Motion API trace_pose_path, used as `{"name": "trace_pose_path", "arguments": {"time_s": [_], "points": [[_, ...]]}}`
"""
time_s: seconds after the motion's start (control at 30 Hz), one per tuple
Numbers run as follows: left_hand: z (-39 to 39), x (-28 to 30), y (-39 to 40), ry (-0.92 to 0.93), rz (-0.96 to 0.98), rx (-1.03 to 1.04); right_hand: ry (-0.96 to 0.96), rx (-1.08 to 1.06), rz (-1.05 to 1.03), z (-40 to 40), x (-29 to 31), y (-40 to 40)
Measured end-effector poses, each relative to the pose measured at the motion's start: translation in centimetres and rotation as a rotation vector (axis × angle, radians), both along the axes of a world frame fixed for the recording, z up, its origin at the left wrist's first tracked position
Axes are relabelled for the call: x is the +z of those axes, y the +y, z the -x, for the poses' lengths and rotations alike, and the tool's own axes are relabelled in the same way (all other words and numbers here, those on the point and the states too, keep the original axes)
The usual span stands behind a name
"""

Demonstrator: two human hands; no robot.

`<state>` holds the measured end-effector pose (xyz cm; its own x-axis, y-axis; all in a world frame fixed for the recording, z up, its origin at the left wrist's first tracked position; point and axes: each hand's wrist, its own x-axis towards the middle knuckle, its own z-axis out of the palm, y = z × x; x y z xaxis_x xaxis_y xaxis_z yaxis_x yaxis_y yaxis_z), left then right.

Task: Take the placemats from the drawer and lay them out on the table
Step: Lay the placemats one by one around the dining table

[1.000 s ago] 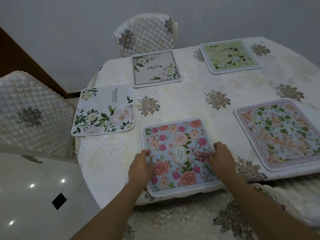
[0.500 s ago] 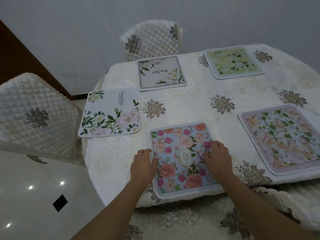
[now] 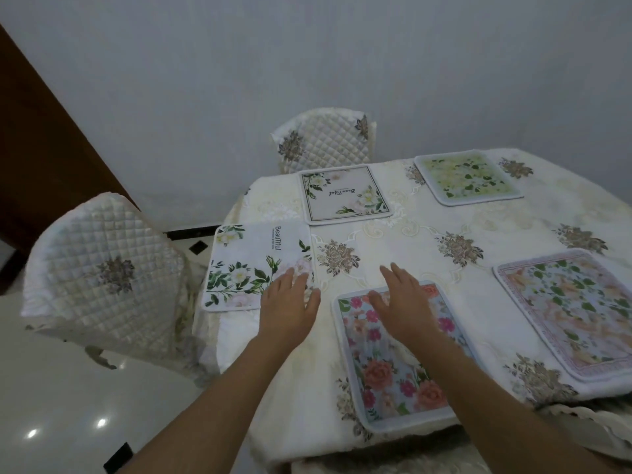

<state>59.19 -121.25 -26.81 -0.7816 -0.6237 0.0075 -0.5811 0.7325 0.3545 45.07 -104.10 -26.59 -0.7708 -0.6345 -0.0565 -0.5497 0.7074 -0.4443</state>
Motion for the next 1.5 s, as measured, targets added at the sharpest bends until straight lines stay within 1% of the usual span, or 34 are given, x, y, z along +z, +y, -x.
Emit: {"name": "trace_pose_path", "arguments": {"time_s": [0.23,0.37,0.47,0.67,0.8,1.0,1.2,1.3,1.4,1.5], "points": [[-2.6,3.7,-7.1,0.043,0.019,-0.062,0.015,-0.067,0.084,-4.2,3.9,-6.5],[-3.4,4.4,-10.7,0.028,0.005,-0.068,0.009,-0.097,0.131,-5.9,4.8,-9.8],[-4.1,4.3,-12.5,0.014,-0.006,-0.054,-0.003,-0.086,0.118,-6.5,4.9,-11.5],[-3.2,4.0,-14.7,-0.010,-0.047,0.004,0.001,-0.031,0.069,-3.9,4.2,-14.4],[-1.6,3.7,-15.8,-0.008,-0.056,-0.020,-0.006,-0.056,0.059,-1.9,3.7,-16.2],[4.8,2.7,-20.0,-0.009,-0.032,-0.113,0.009,-0.107,0.018,3.1,3.1,-19.6],[15.1,-0.2,-25.7,-0.066,-0.001,-0.287,0.021,-0.253,-0.020,10.5,1.6,-23.1],[20.5,-1.6,-28.1,-0.065,0.016,-0.345,0.011,-0.298,-0.054,14.6,0.9,-24.6],[25.2,-3.4,-29.9,-0.072,-0.009,-0.363,-0.028,-0.360,-0.071,19.2,-0.7,-25.4],[28.9,-5.6,-30.9,-0.127,-0.028,-0.396,-0.046,-0.408,-0.113,23.7,-3.1,-26.1]]}}
